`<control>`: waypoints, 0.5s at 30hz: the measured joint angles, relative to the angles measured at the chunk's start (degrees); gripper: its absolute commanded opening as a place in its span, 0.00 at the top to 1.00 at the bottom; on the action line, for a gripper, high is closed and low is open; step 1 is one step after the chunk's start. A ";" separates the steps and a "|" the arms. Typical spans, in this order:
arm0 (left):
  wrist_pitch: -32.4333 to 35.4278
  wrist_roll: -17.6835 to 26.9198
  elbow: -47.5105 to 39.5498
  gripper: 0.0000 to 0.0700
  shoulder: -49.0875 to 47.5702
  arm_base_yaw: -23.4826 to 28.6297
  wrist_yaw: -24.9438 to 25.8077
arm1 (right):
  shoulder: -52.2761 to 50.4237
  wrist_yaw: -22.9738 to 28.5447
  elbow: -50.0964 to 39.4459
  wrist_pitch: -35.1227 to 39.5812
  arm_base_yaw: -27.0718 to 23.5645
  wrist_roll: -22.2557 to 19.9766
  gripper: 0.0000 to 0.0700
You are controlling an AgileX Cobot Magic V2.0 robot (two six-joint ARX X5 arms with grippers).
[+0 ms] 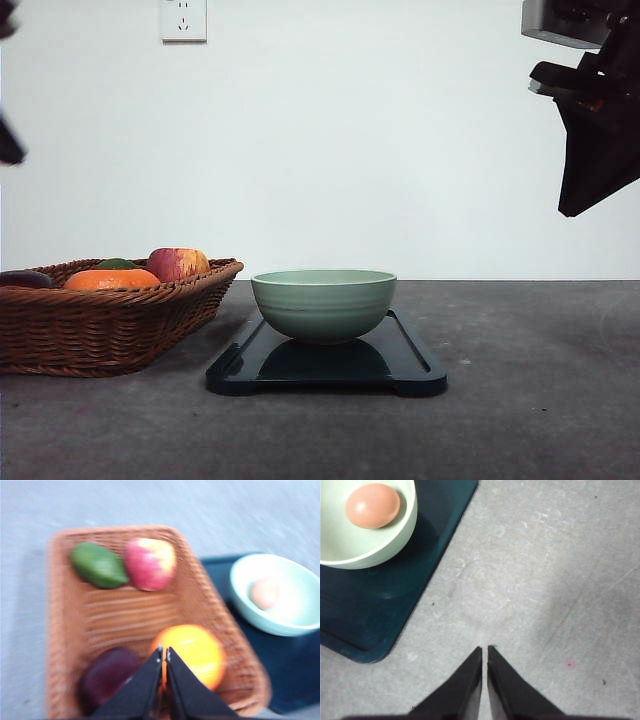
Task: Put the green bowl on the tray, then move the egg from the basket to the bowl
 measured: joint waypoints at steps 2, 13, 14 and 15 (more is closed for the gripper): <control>1.79 0.00 -5.05 1.00 -5.66 1.49 -0.03 | 0.00 0.00 0.00 0.00 0.00 0.00 0.99; 2.04 0.02 -20.22 1.00 -30.20 8.21 -0.02 | 0.00 0.00 0.00 0.01 0.00 0.00 0.99; 2.04 0.02 -21.13 1.00 -31.73 8.55 -0.02 | 0.00 0.00 0.00 0.01 0.00 0.00 0.99; 1.66 0.03 -21.73 1.00 -33.16 8.84 -0.03 | 0.00 0.00 0.00 0.01 0.00 0.00 0.99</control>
